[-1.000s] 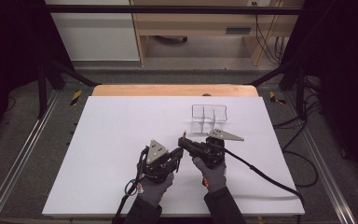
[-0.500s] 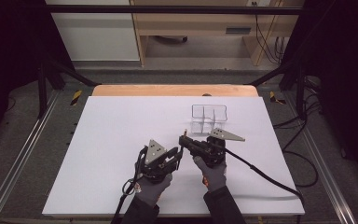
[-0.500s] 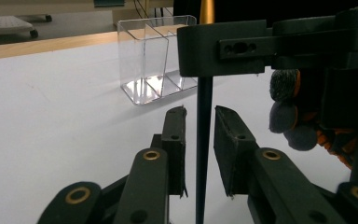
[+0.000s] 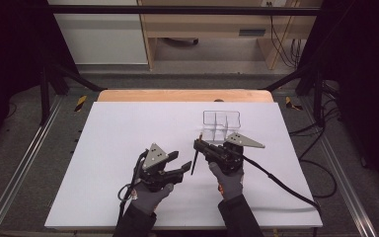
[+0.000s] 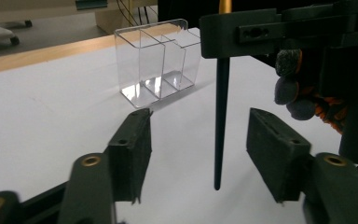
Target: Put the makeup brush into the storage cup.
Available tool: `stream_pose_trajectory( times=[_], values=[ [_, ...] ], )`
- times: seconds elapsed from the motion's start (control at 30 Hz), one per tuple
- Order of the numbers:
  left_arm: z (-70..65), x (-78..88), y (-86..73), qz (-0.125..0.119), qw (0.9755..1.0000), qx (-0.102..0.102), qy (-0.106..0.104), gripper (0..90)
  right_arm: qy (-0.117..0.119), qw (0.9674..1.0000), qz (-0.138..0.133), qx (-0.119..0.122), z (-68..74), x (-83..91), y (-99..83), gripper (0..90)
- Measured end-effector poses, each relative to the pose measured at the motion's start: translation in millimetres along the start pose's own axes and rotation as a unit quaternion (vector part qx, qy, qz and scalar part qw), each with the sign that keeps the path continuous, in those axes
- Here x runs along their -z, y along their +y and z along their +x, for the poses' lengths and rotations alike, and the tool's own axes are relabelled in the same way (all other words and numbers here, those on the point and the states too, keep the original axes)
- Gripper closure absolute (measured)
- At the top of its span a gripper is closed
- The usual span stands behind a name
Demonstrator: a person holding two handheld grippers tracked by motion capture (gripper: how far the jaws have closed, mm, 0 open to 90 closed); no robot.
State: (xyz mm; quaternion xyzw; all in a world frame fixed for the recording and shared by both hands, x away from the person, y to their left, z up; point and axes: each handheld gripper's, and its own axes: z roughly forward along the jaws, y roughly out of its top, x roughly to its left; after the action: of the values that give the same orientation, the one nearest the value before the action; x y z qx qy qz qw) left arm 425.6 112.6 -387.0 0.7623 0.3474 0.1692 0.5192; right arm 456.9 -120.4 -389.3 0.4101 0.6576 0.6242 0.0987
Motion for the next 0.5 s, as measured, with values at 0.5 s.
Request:
stream_pose_trajectory(
  times=[0.5],
  values=[
    [27.2,31.4,-5.6,0.005,0.9996,-0.018,0.019,19.3,-0.011,0.9996,-0.011,0.023,-2.0,9.2,9.2,83.5]
  ],
)
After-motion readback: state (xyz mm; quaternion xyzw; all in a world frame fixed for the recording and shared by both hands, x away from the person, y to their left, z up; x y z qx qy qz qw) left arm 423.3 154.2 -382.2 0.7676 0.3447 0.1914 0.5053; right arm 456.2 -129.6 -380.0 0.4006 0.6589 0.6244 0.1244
